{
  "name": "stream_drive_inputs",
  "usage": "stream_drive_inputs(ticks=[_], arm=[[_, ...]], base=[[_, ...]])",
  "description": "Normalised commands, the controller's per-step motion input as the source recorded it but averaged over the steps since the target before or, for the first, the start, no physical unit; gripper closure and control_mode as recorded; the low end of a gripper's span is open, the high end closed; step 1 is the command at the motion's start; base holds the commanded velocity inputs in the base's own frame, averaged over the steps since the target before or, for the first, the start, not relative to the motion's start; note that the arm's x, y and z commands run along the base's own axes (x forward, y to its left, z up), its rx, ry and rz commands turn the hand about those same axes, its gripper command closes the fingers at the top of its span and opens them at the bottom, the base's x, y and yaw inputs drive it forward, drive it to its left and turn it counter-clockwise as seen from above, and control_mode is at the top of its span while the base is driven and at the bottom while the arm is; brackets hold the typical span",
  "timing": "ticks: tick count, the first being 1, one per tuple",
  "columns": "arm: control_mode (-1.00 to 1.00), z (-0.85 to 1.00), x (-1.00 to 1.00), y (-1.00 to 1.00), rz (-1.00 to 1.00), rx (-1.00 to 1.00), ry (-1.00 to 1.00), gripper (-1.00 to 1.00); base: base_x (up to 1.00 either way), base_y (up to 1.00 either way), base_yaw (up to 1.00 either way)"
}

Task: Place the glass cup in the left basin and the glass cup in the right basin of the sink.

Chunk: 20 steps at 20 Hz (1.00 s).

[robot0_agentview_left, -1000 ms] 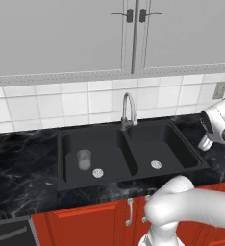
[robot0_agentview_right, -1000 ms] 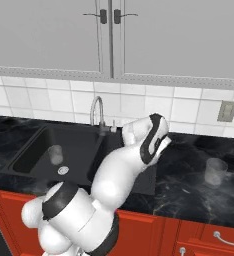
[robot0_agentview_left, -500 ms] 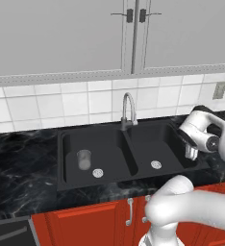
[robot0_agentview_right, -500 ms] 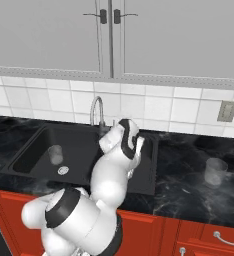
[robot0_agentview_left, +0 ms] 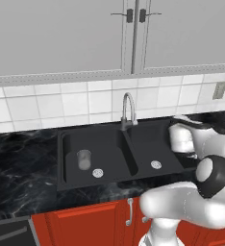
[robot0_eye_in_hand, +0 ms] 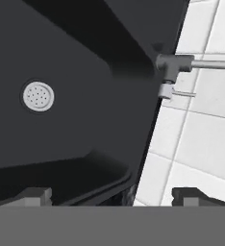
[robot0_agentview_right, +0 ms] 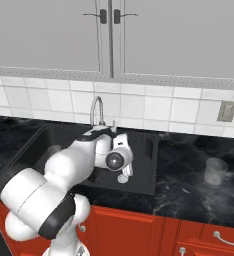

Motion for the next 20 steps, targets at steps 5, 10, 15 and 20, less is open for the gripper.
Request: stream_drive_inputs(ticks=[5,10,15,20], arm=[[-1.00,0.85,-0.28,-0.23,0.05,0.29,0.00,-1.00],[-1.00,0.85,-0.33,-0.36,-0.03,0.55,0.00,-1.00],[-1.00,0.45,-0.31,-0.33,-0.12,0.67,0.01,-1.00],[-1.00,0.30,-0.27,-0.28,-0.12,0.52,0.08,-1.00]], base=[[0.00,0.00,0.00],[0.00,0.00,0.00],[0.00,0.00,0.00],[0.00,0.00,0.00]])
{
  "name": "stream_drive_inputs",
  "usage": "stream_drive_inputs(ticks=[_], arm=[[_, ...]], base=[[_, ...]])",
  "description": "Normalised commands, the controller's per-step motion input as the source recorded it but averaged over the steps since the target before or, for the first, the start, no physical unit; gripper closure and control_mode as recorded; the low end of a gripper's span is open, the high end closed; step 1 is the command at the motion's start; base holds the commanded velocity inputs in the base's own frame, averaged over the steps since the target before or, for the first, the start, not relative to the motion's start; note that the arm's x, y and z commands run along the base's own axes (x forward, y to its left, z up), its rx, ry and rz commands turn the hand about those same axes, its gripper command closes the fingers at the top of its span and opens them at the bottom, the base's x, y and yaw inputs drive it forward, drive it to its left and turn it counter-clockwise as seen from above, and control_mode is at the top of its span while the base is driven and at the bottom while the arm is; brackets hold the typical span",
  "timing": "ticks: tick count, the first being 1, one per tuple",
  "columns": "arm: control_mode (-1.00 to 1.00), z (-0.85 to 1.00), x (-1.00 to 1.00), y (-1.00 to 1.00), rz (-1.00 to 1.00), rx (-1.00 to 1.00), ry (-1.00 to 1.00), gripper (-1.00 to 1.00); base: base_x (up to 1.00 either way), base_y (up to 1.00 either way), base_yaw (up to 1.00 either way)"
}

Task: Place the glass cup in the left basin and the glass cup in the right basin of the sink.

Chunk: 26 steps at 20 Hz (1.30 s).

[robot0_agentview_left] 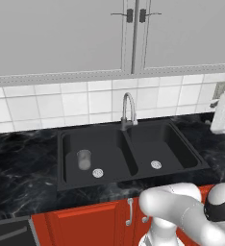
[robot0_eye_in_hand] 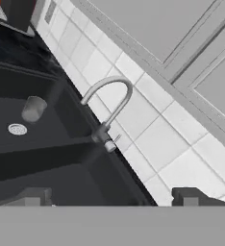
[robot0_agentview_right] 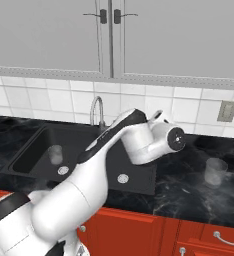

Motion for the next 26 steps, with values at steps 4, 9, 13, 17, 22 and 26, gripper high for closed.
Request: stream_drive_inputs(ticks=[4,9,13,17,22,26], arm=[[-1.00,0.36,-0.12,-0.28,-0.08,0.16,0.14,-1.00],[-1.00,0.40,-0.07,-0.17,-0.01,-0.16,0.12,-1.00],[-1.00,0.18,-0.06,-0.07,0.00,-0.42,0.12,-1.00],[-1.00,-0.02,0.00,-0.18,0.03,-0.42,0.14,-1.00],[-1.00,-0.43,0.00,-0.24,0.12,-0.41,0.19,-1.00],[-1.00,-0.73,0.00,-0.33,0.17,-0.33,0.21,-1.00]], base=[[0.00,0.00,0.00],[0.00,0.00,0.00],[0.00,0.00,0.00],[0.00,0.00,0.00],[0.00,0.00,0.00],[0.00,0.00,0.00]])
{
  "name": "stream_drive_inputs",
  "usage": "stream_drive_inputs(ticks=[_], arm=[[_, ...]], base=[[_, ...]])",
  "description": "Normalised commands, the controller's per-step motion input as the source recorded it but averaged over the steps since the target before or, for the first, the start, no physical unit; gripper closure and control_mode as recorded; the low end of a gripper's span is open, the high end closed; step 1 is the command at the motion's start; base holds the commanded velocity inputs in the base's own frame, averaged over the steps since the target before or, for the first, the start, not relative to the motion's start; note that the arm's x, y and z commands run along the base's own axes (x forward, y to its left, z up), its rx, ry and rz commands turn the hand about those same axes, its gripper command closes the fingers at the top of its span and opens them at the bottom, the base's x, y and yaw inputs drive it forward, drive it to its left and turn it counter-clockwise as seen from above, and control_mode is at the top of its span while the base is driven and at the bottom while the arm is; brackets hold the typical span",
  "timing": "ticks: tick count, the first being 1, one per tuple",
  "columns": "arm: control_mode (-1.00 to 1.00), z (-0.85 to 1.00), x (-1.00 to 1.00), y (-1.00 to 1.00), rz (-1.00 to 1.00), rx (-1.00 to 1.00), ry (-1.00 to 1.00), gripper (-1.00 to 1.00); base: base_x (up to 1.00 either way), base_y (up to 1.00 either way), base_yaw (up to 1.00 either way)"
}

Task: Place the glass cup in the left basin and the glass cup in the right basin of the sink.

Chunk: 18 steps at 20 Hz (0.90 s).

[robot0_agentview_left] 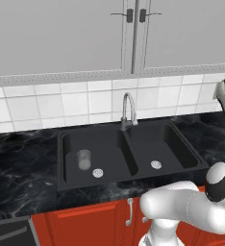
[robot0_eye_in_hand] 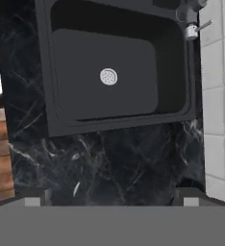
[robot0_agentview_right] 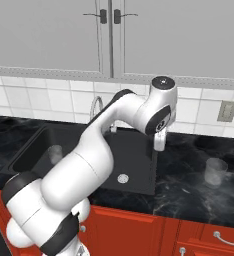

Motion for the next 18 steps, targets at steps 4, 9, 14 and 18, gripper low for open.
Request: stream_drive_inputs(ticks=[4,9,14,18], arm=[[-1.00,-0.49,0.00,-0.52,0.18,-0.22,0.16,-1.00],[-1.00,-0.35,0.00,-0.67,0.18,-0.07,0.11,-1.00],[-1.00,-0.09,0.00,-0.72,0.16,0.00,0.04,-1.00],[-1.00,-0.03,0.00,-0.64,0.15,0.00,0.03,-1.00]], base=[[0.00,0.00,0.00],[0.00,0.00,0.00],[0.00,0.00,0.00],[0.00,0.00,0.00]])
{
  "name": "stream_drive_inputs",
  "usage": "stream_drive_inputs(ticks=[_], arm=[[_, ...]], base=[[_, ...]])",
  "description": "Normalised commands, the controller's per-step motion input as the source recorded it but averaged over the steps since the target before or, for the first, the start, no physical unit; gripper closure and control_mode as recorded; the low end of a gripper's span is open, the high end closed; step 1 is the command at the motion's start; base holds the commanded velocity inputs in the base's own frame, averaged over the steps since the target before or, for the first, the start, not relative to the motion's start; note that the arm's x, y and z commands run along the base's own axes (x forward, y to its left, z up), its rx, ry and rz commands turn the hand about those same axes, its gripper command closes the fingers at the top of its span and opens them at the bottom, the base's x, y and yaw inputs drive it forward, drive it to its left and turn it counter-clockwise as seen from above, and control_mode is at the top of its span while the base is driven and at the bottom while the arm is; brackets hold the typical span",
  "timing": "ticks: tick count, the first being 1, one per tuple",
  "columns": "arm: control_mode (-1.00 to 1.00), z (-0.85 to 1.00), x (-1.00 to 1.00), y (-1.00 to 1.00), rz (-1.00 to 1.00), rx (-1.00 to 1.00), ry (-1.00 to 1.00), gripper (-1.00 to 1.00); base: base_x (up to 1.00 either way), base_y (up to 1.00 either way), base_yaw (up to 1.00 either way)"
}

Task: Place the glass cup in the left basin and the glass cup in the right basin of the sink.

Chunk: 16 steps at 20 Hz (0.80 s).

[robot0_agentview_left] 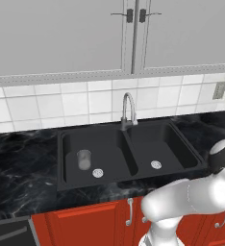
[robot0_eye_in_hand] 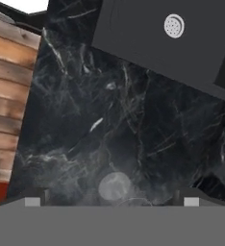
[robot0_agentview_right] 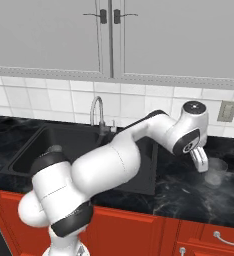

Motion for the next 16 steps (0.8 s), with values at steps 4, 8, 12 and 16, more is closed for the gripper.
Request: stream_drive_inputs(ticks=[4,8,12,16], arm=[[-1.00,-0.10,0.00,-0.50,0.14,0.00,0.06,-1.00],[-1.00,-0.31,0.02,-0.27,0.16,0.00,0.10,-1.00],[-1.00,-0.35,0.00,-0.12,0.13,0.00,0.11,-1.00],[-1.00,-0.23,0.00,-0.04,0.05,0.00,0.10,-1.00]], base=[[0.00,0.00,0.00],[0.00,0.00,0.00],[0.00,0.00,0.00],[0.00,0.00,0.00]])
